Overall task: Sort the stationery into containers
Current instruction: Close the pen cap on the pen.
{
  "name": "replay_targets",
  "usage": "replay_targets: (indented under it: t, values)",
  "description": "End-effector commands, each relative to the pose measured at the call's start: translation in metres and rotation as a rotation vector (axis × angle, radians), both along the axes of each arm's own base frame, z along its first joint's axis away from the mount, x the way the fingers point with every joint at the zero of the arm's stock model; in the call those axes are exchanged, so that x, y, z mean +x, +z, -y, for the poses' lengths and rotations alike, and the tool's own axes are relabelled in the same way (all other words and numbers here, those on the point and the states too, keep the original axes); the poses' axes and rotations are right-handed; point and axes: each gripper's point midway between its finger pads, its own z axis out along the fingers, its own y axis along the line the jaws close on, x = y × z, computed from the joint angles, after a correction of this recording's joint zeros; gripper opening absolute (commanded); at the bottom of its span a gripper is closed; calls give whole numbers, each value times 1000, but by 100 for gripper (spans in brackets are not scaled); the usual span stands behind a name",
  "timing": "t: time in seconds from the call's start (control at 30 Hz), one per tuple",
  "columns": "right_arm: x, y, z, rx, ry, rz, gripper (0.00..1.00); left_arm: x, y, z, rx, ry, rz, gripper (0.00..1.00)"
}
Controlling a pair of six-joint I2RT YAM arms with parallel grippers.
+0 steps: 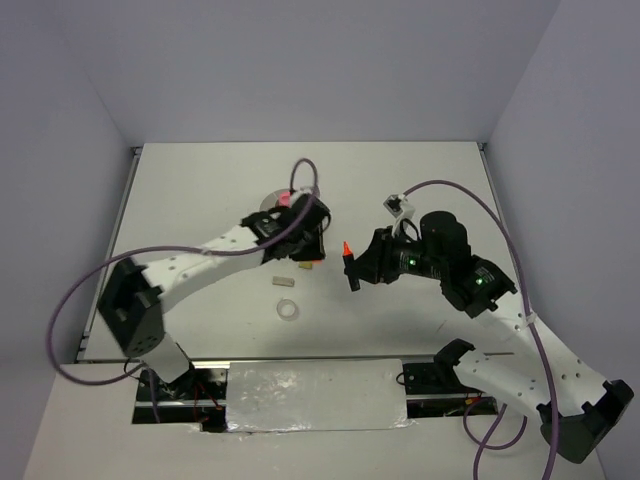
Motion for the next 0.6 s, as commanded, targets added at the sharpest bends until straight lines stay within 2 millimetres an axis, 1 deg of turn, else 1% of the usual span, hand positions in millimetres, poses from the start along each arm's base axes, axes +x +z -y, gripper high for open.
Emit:
replay_targets:
  t: [0.0,0.03,0.07,0.1,0.13,0.17,0.2,0.23,0.27,0.3,0.33,0.37,0.4,0.43,0.47,0.5,0.53,0.57]
  values:
    - [-29,64,-30,279,250,151,0,26,122,2,-271,-19,272,2]
    - [-35,73,-32,326,268,142,0,29,165,2,-375,-40,386,1]
    - [-41,87,-36,385,325,182,0,26,184,1,-441,-70,423,1]
    - [-45,94,-39,425,351,182,0,22,190,-1,-478,-92,453,1]
    - [-47,110,-44,509,379,186,0,16,237,-2,-598,-127,580,1]
    - [-50,115,-46,541,403,177,0,6,256,-2,-671,-176,618,1]
    - [-54,121,-47,571,427,172,0,0,263,-2,-715,-202,648,0]
    - [-55,126,-48,602,432,137,0,-14,293,-9,-787,-234,725,1]
    - [-53,134,-51,630,451,161,0,-23,318,-11,-853,-269,800,2]
    - [-55,139,-52,653,465,132,0,-34,336,-18,-884,-286,844,3]
    - [-58,151,-52,686,486,172,0,-40,346,-21,-902,-299,866,3]
    - [-57,153,-55,695,498,166,0,-47,361,-22,-931,-327,895,4]
    - [-58,157,-57,706,510,161,0,-55,370,-23,-959,-352,909,5]
    - [-61,166,-57,718,528,181,0,-60,378,-23,-982,-375,919,5]
    - [-57,165,-61,716,536,171,0,-67,388,-22,-1014,-402,935,4]
    - [-59,167,-64,721,556,158,0,-75,391,-19,-1050,-445,921,4]
    - [-61,172,-64,733,572,177,0,-79,395,-19,-1070,-459,922,4]
    - [-59,171,-67,734,574,169,0,-83,398,-18,-1096,-473,933,5]
